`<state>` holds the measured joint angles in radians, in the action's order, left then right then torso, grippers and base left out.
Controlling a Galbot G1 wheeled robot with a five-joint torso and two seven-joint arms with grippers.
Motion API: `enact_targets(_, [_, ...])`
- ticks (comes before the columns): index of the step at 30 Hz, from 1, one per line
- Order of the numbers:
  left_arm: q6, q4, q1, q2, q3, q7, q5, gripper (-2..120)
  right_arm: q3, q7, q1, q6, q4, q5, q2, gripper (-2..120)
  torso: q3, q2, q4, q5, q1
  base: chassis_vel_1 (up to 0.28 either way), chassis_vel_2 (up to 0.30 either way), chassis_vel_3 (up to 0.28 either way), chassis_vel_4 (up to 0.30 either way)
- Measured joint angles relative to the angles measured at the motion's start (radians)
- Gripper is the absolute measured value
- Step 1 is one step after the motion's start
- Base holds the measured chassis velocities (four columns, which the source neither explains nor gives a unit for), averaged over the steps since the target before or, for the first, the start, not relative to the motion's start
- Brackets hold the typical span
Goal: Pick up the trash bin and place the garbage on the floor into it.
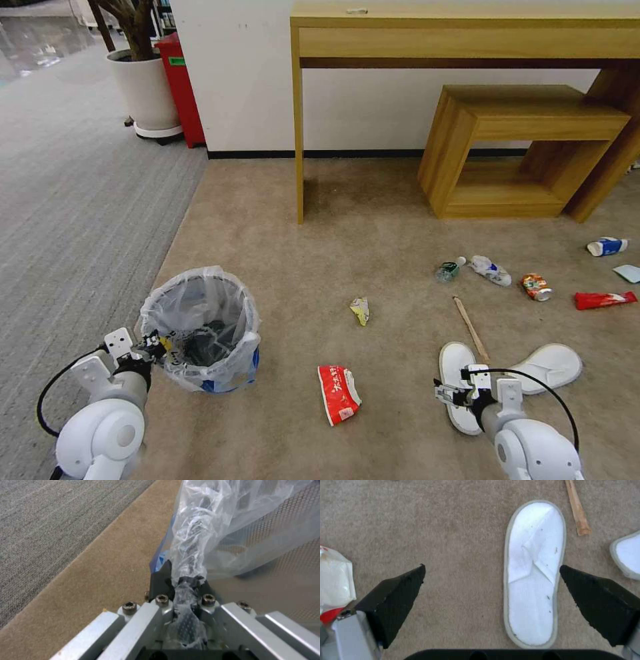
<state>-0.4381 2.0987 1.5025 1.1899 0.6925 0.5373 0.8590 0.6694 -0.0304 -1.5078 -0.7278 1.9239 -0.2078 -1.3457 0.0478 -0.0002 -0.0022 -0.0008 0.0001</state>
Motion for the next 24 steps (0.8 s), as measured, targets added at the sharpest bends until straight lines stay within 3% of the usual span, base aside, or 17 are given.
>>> enact_targets(24, [0.006, -0.011, 0.001, 0.014, -0.001, 0.000, -0.006, 1, 0.017, 0.044, 0.101, 0.108, -0.139, 0.004, -0.007, 100, 0.000, 0.000, 0.0000, 0.0000, 0.000, 0.000, 0.000, 0.000, 0.000])
